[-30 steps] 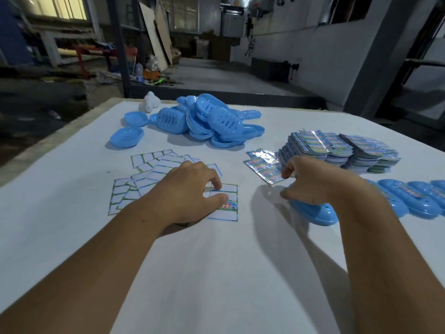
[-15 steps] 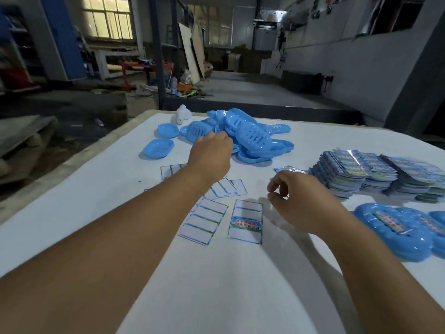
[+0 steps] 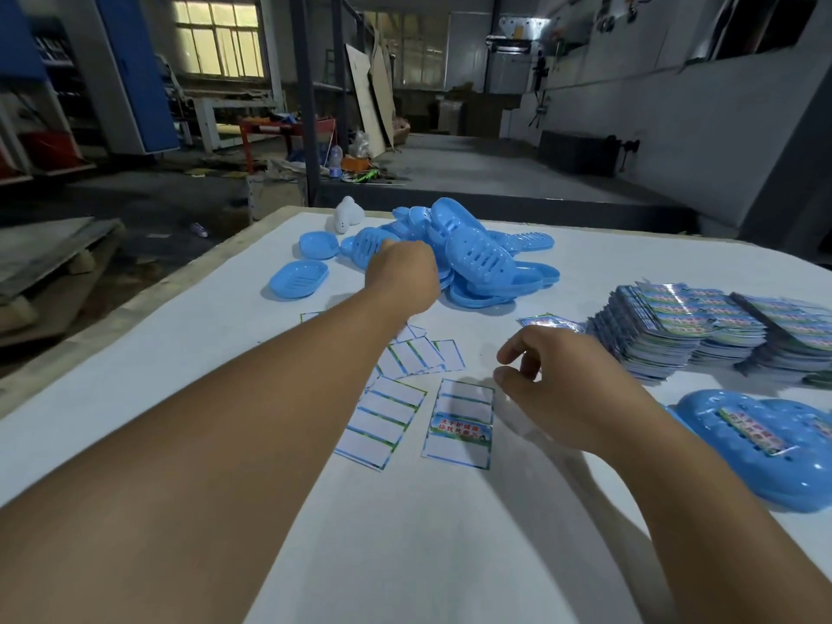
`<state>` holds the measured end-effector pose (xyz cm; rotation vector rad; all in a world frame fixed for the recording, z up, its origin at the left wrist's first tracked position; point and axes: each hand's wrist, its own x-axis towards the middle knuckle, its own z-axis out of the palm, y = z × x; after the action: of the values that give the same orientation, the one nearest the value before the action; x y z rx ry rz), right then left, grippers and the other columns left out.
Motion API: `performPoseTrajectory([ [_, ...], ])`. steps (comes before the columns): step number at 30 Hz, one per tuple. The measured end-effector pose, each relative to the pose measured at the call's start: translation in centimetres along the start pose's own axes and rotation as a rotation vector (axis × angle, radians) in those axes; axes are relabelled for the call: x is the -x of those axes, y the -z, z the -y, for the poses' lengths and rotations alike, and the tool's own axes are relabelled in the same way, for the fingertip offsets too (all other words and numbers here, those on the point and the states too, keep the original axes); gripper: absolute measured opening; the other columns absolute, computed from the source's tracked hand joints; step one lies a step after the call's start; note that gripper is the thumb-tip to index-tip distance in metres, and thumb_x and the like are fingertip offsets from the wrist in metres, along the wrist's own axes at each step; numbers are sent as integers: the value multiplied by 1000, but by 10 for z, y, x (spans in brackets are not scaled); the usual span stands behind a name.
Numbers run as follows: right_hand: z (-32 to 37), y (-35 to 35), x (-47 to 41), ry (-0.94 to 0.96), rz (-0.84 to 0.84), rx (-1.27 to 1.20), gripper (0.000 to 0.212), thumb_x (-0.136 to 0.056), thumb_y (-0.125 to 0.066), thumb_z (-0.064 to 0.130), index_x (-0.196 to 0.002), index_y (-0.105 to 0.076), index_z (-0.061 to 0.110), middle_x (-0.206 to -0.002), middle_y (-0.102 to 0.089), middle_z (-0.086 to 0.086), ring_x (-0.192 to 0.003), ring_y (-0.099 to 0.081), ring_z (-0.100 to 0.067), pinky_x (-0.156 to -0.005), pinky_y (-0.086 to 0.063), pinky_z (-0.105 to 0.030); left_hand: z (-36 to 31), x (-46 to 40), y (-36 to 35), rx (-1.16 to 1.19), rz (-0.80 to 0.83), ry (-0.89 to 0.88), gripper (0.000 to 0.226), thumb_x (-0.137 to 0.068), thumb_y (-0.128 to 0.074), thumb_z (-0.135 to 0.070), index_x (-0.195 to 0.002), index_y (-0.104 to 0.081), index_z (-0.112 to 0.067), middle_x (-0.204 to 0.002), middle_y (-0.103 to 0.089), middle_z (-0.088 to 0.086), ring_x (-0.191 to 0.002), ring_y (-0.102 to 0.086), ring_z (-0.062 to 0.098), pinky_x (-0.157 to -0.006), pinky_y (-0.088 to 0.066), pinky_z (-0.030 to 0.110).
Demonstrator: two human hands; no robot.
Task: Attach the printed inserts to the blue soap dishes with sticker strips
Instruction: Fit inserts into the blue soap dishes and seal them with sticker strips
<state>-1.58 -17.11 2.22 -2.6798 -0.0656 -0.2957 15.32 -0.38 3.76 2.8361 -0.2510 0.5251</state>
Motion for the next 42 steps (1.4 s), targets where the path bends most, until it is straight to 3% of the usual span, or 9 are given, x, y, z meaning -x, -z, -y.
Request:
performPoseTrajectory([
  [4, -1, -1, -1, -3, 16, -12, 8, -94, -62, 40, -101, -62, 37, -80, -62, 17, -75, -56, 1, -65, -45, -26, 4, -2, 11, 383, -49, 131, 21, -97, -52, -19, -92, -73, -14, -93, -70, 3, -88, -63, 21, -72, -50, 34],
  [9, -2, -1, -1, -15, -6, -30, 10, -93, -62, 39, -103, -63, 36, -82, -63, 17, -79, -56, 2, -69, -46, -28, 5, 6, 30, 810, -135, 294, 16, -101, -49, -26, -97, -63, -21, -84, -58, -10, -74, -51, 6, -67, -40, 25],
  [14, -3, -5, -5, -1, -114, -110, 14, -93, -63, 37, -106, -66, 32, -84, -62, 15, -77, -55, 2, -66, -41, -21, 8, 32, 49, 1133, -98, 459, 27, -100, -44, -15, -119, -63, -9, -85, -59, -1, -74, -55, 9, -56, -39, 20],
  [17, -2, -6, -7, 17, -218, -221, 32, -91, -67, 44, -122, -60, 37, -103, -61, 16, -79, -55, 3, -69, -41, -23, 4, 60, 52, 1354, -16, 625, 21, -93, -47, -14, -104, -65, -14, -79, -60, 0, -69, -50, 13, -53, -30, 26],
  [22, 3, -8, -6, 108, -193, -456, 71, -84, -73, 53, -145, -37, 48, -143, -46, 20, -115, -56, -5, -94, -53, -36, -7, 103, 49, 1560, 182, 627, 16, -94, -50, -11, -95, -66, -13, -72, -56, 0, -54, -43, 7, -43, -24, 20],
  [30, -5, -16, -14, 101, -211, -292, 76, -81, -78, 53, -146, -40, 45, -140, -52, 13, -119, -51, -19, -99, -50, -43, -10, 117, 36, 1563, 229, 588, 15, -101, -50, -14, -99, -65, -12, -64, -52, -1, -53, -43, 8, -44, -27, 19],
  [37, -8, -16, -16, 148, -151, -58, 75, -80, -73, 61, -146, -40, 45, -144, -45, 10, -123, -38, -17, -94, -33, -31, -6, 121, 35, 1623, 277, 664, 12, -101, -54, -17, -100, -65, -11, -49, -57, -5, -44, -47, 4, -41, -31, 16],
  [39, -9, -13, -17, 123, -154, -54, 73, -81, -72, 62, -145, -42, 45, -142, -48, 7, -124, -41, -20, -96, -36, -33, -8, 123, 37, 1491, 254, 596, 18, -101, -51, -21, -100, -67, -13, -60, -69, -3, -46, -50, 4, -44, -36, 16],
  [42, -12, -9, -17, 29, -160, -67, 70, -80, -73, 63, -141, -46, 43, -131, -54, 0, -121, -49, -26, -100, -42, -39, -7, 134, 40, 814, 185, 239, 27, -100, -45, -27, -104, -72, -21, -86, -73, -9, -77, -64, 8, -65, -46, 25],
])
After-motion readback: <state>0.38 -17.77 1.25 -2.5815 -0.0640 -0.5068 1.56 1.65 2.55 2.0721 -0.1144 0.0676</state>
